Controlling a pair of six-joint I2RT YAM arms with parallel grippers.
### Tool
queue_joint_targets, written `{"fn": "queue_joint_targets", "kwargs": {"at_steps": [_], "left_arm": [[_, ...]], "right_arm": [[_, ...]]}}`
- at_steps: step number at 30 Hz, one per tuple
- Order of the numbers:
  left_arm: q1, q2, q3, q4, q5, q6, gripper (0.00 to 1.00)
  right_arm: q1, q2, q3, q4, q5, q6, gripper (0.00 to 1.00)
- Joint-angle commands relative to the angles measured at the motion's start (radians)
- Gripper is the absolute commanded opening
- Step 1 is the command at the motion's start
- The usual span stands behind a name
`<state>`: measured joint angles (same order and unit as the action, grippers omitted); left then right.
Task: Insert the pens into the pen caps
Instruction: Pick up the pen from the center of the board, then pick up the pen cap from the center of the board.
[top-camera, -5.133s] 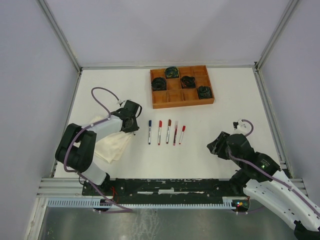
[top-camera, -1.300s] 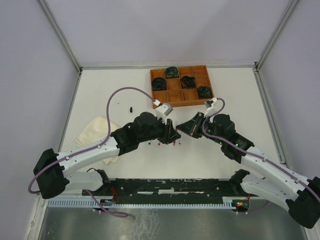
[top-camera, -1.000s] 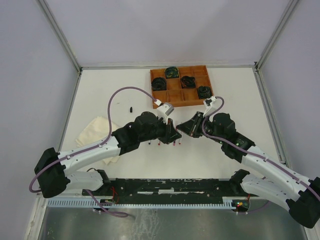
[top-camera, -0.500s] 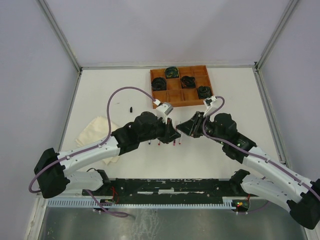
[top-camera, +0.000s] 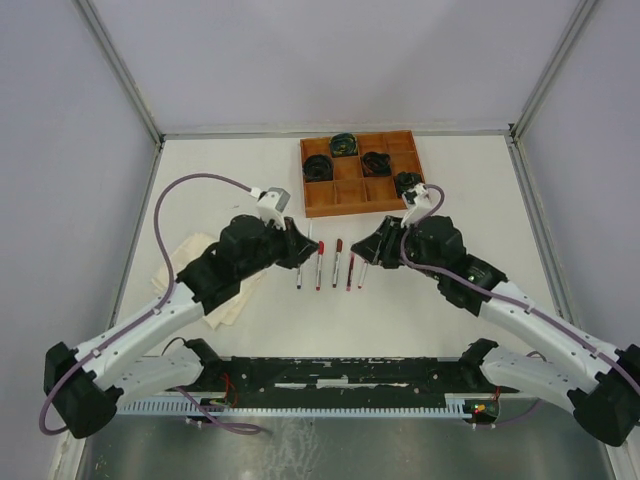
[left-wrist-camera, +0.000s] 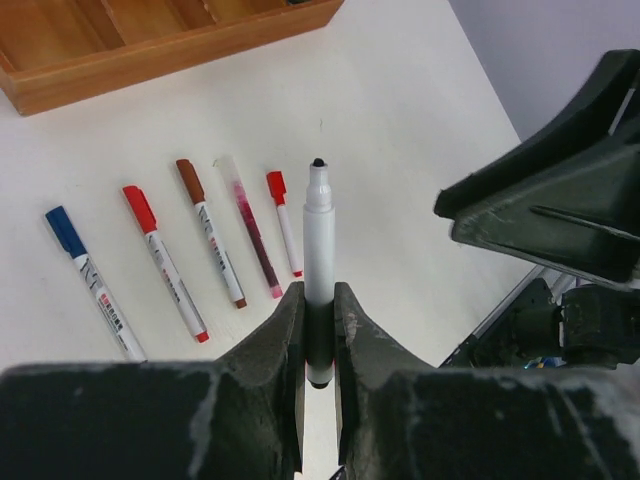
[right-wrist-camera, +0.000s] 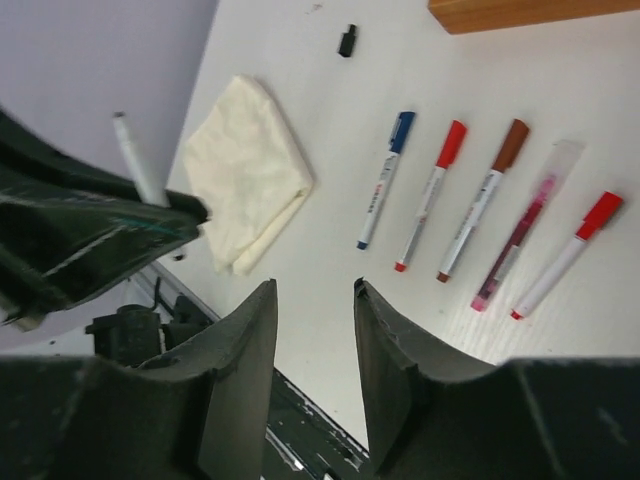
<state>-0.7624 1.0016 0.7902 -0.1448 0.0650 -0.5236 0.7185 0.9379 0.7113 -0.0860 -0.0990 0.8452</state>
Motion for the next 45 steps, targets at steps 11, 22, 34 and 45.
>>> {"fn": "queue_joint_targets", "kwargs": {"at_steps": [11, 22, 34, 45], "left_arm": [[0.015, -0.255, 0.023, -0.235, -0.158, 0.047, 0.03], [0.015, -0.417, 0.006, -0.345, -0.263, 0.073, 0.03], [0.017, -0.46, -0.012, -0.372, -0.301, 0.087, 0.03], [0.016, -0.473, -0.016, -0.376, -0.296, 0.085, 0.03]], "right_arm": [[0.051, 0.393, 0.313, -0.18, 0.143, -0.122, 0.49], [0.131, 0.846, 0.678, -0.182, 0.157, -0.106, 0.53], [0.15, 1.309, 1.253, -0.362, 0.188, -0.131, 0.56], [0.157, 1.592, 1.647, -0.461, 0.23, -0.15, 0.56]]}}
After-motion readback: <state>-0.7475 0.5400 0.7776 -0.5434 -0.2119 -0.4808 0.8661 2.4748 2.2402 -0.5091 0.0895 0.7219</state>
